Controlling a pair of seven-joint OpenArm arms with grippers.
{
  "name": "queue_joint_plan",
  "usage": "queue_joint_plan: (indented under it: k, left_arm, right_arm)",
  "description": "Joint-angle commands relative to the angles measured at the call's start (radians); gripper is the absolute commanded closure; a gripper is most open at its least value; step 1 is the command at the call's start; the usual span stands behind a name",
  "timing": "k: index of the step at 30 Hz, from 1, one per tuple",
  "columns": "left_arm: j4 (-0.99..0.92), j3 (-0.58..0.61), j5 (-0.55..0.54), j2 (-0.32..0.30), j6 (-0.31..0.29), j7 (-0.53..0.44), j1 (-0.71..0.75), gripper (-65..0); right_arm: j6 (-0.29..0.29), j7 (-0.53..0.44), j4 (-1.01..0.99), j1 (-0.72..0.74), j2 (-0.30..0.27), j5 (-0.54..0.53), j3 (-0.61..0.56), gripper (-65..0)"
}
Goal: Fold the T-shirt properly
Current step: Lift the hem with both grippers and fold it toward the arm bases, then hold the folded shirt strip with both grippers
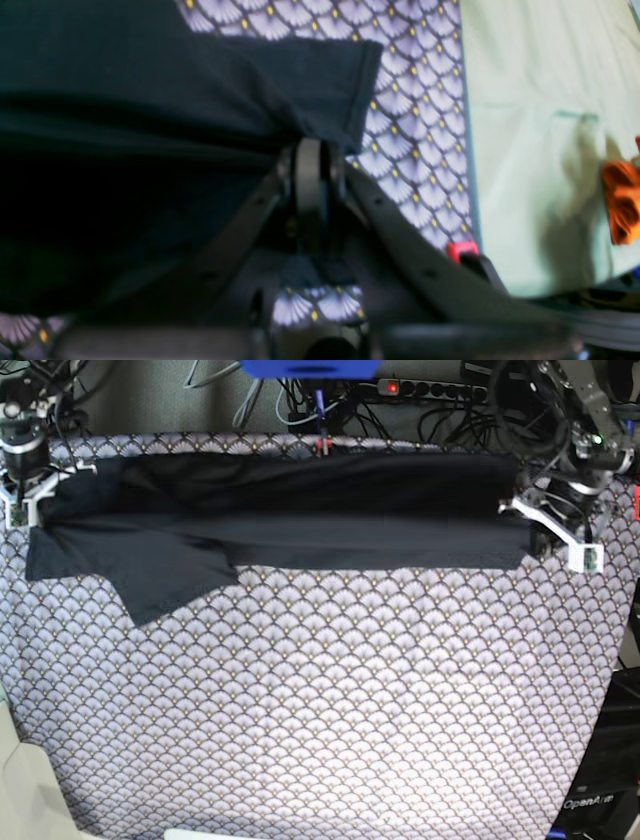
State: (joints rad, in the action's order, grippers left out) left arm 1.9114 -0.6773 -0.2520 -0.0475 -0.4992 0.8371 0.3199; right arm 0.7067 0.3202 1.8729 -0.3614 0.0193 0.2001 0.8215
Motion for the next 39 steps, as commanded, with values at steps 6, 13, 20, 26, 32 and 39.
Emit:
queue_joint_plan:
  k: [6,13,20,26,32,39]
  left_arm:
    - [0.018,-0.034,-0.011,-0.01,-0.022,-0.026,0.008,0.0]
    - [0.02,-0.108,-0.011,-0.009,-0.145,0.058,-0.003,0.0]
    - [0.013,-0.146,-0.002,-0.009,-0.199,0.067,0.002,0.0]
    - [0.006,-0.146,-0.002,-0.009,-0.199,0.067,0.005,0.0]
    - [-0.003,-0.14,0.0,-0.009,-0.199,0.067,0.006,0.0]
    - [-0.033,-0.141,-0.004,-0.007,-0.199,0.066,0.022,-8.2]
  right_arm:
    - [-0.009,-0.025,0.018,-0.035,-0.015,-0.09,0.048,0.0]
    - [-0.009,-0.077,0.018,-0.078,-0.011,-0.097,0.081,0.0]
    - [-0.009,-0.186,0.009,-0.13,0.057,-0.097,0.085,0.0]
    - [-0.009,-0.214,0.009,-0.141,0.101,-0.093,0.085,0.0]
    - [-0.009,-0.212,-0.058,-0.132,0.074,-0.089,0.089,0.0]
    - [-0.009,-0.209,-0.068,-0.132,0.072,-0.087,0.127,0.0]
